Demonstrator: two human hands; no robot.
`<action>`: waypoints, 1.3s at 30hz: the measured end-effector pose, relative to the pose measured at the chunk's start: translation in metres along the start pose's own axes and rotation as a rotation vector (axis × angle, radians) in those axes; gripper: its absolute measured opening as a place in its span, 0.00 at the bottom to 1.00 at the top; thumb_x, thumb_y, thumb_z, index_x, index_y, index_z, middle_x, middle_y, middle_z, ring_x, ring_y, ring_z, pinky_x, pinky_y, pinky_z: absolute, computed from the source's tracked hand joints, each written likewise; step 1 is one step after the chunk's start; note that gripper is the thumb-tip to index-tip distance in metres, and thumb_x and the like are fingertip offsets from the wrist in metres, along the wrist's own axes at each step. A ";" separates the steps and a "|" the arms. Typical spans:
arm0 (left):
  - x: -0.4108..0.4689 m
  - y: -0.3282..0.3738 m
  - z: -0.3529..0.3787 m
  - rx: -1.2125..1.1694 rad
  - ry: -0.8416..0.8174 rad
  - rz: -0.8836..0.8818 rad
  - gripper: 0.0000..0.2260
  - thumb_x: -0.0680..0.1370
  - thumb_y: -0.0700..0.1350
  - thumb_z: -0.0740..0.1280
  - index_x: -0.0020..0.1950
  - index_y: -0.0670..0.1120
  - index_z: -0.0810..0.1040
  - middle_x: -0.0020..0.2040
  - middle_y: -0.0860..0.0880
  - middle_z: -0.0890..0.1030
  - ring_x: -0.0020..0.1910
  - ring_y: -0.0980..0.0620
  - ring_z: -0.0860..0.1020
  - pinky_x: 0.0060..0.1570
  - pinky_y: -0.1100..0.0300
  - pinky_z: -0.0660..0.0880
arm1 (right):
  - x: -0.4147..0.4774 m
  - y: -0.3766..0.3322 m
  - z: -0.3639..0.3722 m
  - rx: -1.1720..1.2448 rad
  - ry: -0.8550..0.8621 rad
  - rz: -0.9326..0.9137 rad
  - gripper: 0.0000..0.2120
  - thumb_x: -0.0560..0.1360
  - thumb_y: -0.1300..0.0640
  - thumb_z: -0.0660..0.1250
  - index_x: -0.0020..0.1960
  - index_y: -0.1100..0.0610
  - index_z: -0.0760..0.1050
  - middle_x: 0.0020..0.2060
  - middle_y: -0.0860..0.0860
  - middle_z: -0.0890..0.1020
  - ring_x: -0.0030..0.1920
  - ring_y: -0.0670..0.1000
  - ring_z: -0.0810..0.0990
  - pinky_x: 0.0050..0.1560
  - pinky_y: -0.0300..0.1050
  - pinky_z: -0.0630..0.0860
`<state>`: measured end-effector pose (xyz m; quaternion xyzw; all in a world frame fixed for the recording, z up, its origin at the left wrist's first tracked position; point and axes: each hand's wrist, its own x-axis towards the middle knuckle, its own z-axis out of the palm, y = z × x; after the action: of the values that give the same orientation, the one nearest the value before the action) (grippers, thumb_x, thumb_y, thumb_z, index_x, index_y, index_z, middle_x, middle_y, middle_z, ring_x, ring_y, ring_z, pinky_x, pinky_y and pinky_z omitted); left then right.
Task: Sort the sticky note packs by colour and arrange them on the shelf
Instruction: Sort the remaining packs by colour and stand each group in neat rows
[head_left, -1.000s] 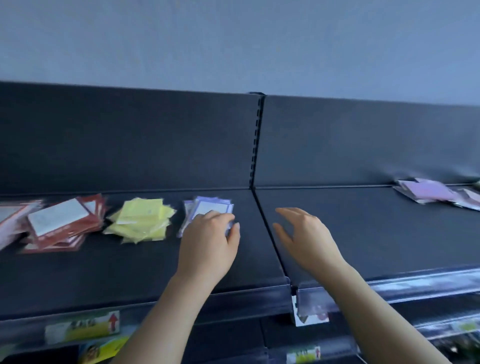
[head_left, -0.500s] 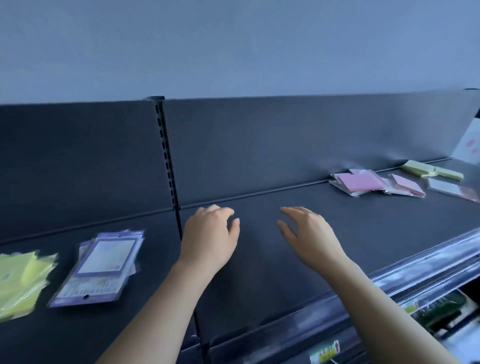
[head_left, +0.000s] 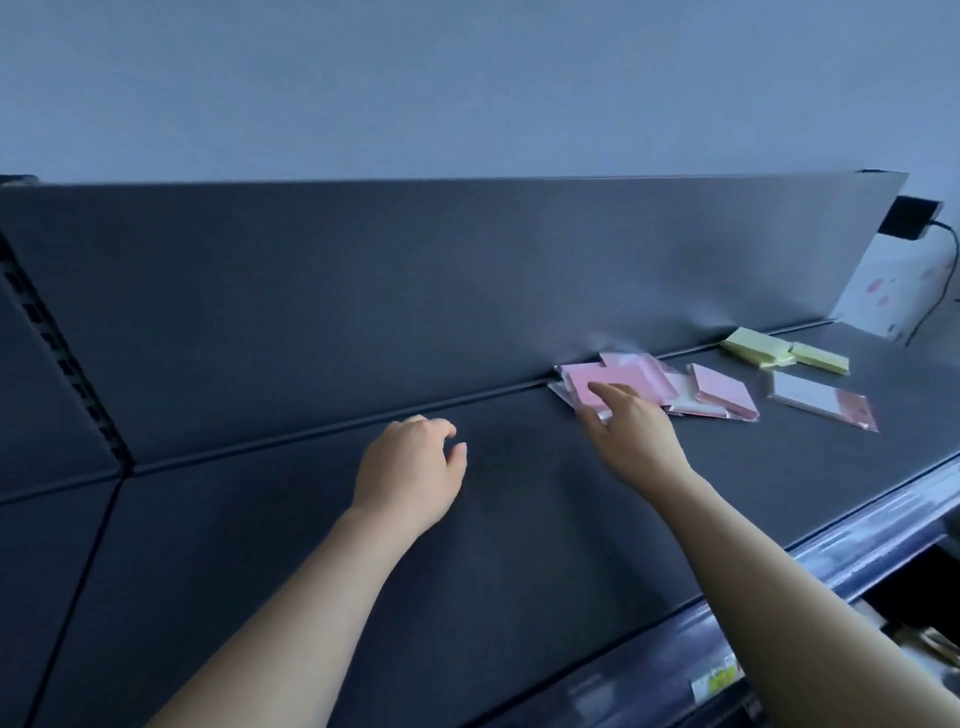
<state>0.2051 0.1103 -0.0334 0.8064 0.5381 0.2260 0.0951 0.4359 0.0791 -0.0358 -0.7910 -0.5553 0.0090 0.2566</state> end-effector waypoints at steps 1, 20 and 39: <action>0.008 0.012 0.007 0.000 -0.008 -0.018 0.14 0.80 0.52 0.60 0.63 0.49 0.77 0.55 0.53 0.78 0.56 0.51 0.75 0.46 0.59 0.69 | 0.015 0.017 0.000 -0.038 -0.008 0.004 0.20 0.79 0.49 0.59 0.69 0.54 0.71 0.66 0.55 0.74 0.66 0.57 0.71 0.65 0.51 0.66; 0.067 0.111 0.074 -0.194 -0.193 -0.307 0.30 0.79 0.58 0.62 0.77 0.47 0.61 0.73 0.46 0.66 0.72 0.45 0.63 0.67 0.55 0.62 | 0.072 0.099 -0.003 -0.158 -0.348 -0.160 0.29 0.77 0.34 0.47 0.75 0.42 0.55 0.77 0.45 0.56 0.76 0.52 0.49 0.72 0.61 0.47; -0.029 0.060 0.016 -0.281 -0.151 -0.450 0.12 0.71 0.48 0.76 0.46 0.44 0.77 0.51 0.52 0.76 0.43 0.53 0.77 0.39 0.61 0.71 | 0.029 0.023 -0.010 0.359 -0.378 -0.166 0.24 0.71 0.57 0.69 0.66 0.48 0.71 0.54 0.45 0.80 0.56 0.49 0.77 0.67 0.50 0.66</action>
<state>0.2529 0.0607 -0.0309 0.6601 0.6585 0.2110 0.2936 0.4701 0.0953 -0.0287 -0.6688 -0.6459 0.2337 0.2845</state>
